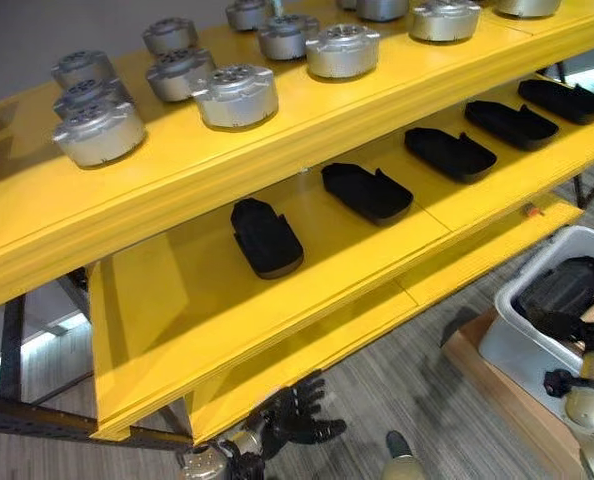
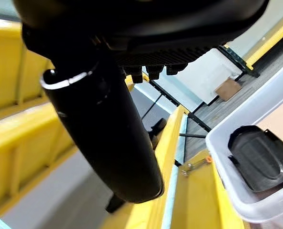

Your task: Move parts from the plastic box to the shelf.

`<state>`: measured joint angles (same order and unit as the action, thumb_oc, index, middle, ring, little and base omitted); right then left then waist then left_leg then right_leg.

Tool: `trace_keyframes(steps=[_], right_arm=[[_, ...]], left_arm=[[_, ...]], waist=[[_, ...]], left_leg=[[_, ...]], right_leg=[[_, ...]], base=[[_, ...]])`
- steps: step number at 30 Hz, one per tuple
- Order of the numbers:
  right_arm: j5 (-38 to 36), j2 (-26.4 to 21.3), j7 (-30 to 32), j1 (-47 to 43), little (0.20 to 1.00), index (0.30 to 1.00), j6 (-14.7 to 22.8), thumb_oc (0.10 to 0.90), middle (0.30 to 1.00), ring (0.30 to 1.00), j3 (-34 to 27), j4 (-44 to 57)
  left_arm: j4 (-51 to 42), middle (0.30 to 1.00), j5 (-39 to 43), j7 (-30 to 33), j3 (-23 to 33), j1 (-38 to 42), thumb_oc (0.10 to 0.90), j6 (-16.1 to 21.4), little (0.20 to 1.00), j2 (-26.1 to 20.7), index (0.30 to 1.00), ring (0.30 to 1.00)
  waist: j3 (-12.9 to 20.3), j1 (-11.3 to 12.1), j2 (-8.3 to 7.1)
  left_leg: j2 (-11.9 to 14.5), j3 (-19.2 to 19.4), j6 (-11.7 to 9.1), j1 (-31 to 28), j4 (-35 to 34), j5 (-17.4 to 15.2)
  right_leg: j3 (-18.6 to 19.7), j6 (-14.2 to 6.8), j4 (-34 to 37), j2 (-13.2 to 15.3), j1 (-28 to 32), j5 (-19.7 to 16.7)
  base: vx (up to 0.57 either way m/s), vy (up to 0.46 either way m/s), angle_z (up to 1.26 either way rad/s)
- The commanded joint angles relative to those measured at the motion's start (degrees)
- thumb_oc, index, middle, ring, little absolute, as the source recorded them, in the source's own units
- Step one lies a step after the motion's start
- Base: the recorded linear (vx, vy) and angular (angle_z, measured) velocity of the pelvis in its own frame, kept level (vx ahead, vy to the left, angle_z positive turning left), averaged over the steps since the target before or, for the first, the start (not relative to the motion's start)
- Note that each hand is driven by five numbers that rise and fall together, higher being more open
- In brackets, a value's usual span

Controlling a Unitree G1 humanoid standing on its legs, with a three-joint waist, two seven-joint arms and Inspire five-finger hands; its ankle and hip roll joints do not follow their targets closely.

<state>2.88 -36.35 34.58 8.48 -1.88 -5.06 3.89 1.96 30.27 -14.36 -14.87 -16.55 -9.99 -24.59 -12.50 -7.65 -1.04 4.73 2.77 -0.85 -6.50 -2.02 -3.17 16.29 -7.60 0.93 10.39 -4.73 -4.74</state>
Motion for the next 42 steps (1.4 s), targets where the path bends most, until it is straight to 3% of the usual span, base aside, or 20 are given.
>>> trace_keyframes(steps=[1,3,5,10,12,13,15,17,21,24,28,30,38,42], right_arm=[[-1.6,-3.1,2.7,-4.7,1.000,1.000,1.9,0.900,1.000,1.000,-3.7,1.4],[-1.4,-2.0,2.8,-4.3,1.000,1.000,1.3,0.900,1.000,1.000,-3.3,1.4],[0.5,0.1,2.5,-2.4,1.000,1.000,1.8,0.900,1.000,1.000,-3.0,1.4],[1.6,0.3,7.2,-2.1,1.000,1.000,3.4,0.900,1.000,1.000,-5.9,1.1],[0.1,0.2,4.7,-3.5,1.000,1.000,4.9,0.900,1.000,1.000,-5.8,0.2],[0.8,0.8,3.1,-3.9,1.000,1.000,6.6,0.900,1.000,1.000,-3.9,0.7],[2.6,1.6,2.9,-3.8,1.000,1.000,7.4,0.900,1.000,1.000,-2.8,2.0],[1.6,1.3,3.6,-3.9,1.000,1.000,8.4,0.900,1.000,1.000,-2.3,2.3],[0.7,-1.2,5.6,-5.9,1.000,1.000,8.4,0.900,1.000,1.000,-2.8,1.7],[-1.3,-2.0,5.3,-7.0,1.000,1.000,4.9,0.900,1.000,1.000,-2.6,2.8],[-1.8,-1.1,4.9,-6.3,1.000,1.000,3.3,0.900,1.000,1.000,-2.0,2.6],[-1.6,-0.5,5.6,-5.1,1.000,1.000,3.9,0.900,1.000,1.000,-2.1,2.2],[-1.1,-0.9,7.3,-3.1,1.000,1.000,5.0,0.900,1.000,1.000,-3.3,1.9],[-0.8,-0.8,7.8,-3.1,1.000,1.000,5.8,0.900,1.000,1.000,-2.8,0.8]], left_arm=[[-5.1,1.000,-0.9,1.6,3.3,1.7,0.900,6.3,1.000,-1.0,1.000,1.000],[-4.2,1.000,-1.7,2.1,3.2,2.3,0.900,7.4,1.000,-1.2,1.000,1.000],[-2.3,1.000,-1.5,7.4,4.2,2.7,0.900,11.9,1.000,-0.9,1.000,1.000],[1.0,1.000,-3.9,7.1,4.4,4.7,0.900,12.1,1.000,-0.6,1.000,1.000],[1.9,1.000,-5.6,9.2,4.0,5.2,0.900,12.5,1.000,-0.4,1.000,1.000],[1.7,1.000,-3.4,11.2,4.0,5.0,0.900,12.0,1.000,0.4,1.000,1.000],[1.6,1.000,-2.8,11.6,4.2,4.5,0.900,11.7,1.000,1.2,1.000,1.000],[1.6,1.000,-5.1,12.6,3.9,3.5,0.900,12.5,1.000,1.6,1.000,1.000],[2.0,1.000,-5.1,15.0,2.4,3.2,0.900,13.8,1.000,1.6,1.000,1.000],[2.5,1.000,-5.2,16.9,1.6,3.6,0.900,15.2,1.000,2.2,1.000,1.000],[1.8,1.000,-4.7,15.8,1.3,3.3,0.900,15.8,1.000,2.6,1.000,1.000],[1.0,1.000,-4.6,12.0,1.1,3.1,0.900,15.3,1.000,2.4,1.000,1.000],[-1.1,1.000,-3.1,12.1,-0.5,4.5,0.900,15.1,1.000,1.8,1.000,1.000],[-1.5,1.000,-8.0,11.9,-2.6,7.8,0.900,17.6,1.000,1.6,1.000,1.000]], waist=[[-1.4,0.6,-0.49],[-1.2,0.3,-0.47],[-0.8,-0.3,-0.54],[0.3,0.7,-1.79],[0.2,1.6,-2.79],[-0.1,2.4,-3.49],[-0.5,2.8,-3.87],[-0.8,3.5,-4.02],[-0.8,4.9,-4.28],[-0.6,4.9,-3.80],[-0.5,4.5,-3.29],[-0.4,4.0,-3.09],[-0.2,1.4,-2.10],[0.5,-0.5,-1.87]], left_leg=[[1.8,2.1,-1.0,-2.0,1.6,-1.4],[1.1,2.4,-0.8,-2.2,1.5,-1.7],[0.0,2.9,-0.4,-2.9,-0.9,-1.3],[-0.1,2.5,-0.5,-1.7,-3.0,-0.4],[-0.1,4.8,-0.4,-1.7,-3.0,-1.0],[0.1,7.9,-0.2,-2.0,-3.0,-1.0],[0.3,10.1,0.0,-2.7,-3.0,-0.8],[1.0,12.7,0.6,-2.7,-3.0,-0.1],[0.9,14.2,0.0,-2.7,-2.4,0.1],[1.4,15.4,-1.1,-2.9,-2.1,0.6],[2.8,16.5,-2.0,-2.4,0.2,0.7],[3.9,17.2,-2.5,-1.6,2.8,0.5],[8.1,17.5,-4.5,0.0,10.9,5.5],[10.6,17.7,-6.1,-0.4,15.9,7.1]], right_leg=[[-8.3,0.8,3.0,-4.6,7.7,0.1],[-7.7,0.2,3.5,-4.2,7.5,-0.6],[-7.3,-1.4,4.1,-3.2,6.4,-2.2],[-10.0,-3.7,4.1,-1.8,3.3,-4.5],[-14.3,-4.6,4.1,-0.9,1.4,-5.7],[-18.9,-4.8,4.1,-0.6,0.5,-6.8],[-22.4,-4.9,3.2,-0.7,0.6,-7.5],[-26.0,-2.6,-1.1,-2.3,1.6,-3.0],[-29.1,-1.3,2.2,-3.3,4.8,-2.4],[-29.3,0.1,3.8,-4.3,6.8,-1.2],[-29.4,1.4,4.1,-4.8,7.8,-0.3],[-29.4,2.1,4.1,-4.7,8.2,-0.2],[-28.1,4.9,3.2,-6.4,8.8,1.3],[-26.3,6.5,2.0,-8.3,9.3,3.8]], base=[[-0.06,0.271,-0.76],[-0.05,0.203,-0.25],[-0.07,0.309,-0.10],[-0.05,0.126,-0.21],[-0.08,0.040,-0.31],[-0.07,-0.028,-0.86],[-0.03,-0.078,-1.41],[0.03,-0.155,-0.97],[0.13,-0.213,-0.47],[0.17,-0.196,-0.05],[0.16,-0.207,-0.11],[0.15,-0.222,-0.04],[0.13,-0.218,-0.15],[0.14,-0.255,-0.27]])
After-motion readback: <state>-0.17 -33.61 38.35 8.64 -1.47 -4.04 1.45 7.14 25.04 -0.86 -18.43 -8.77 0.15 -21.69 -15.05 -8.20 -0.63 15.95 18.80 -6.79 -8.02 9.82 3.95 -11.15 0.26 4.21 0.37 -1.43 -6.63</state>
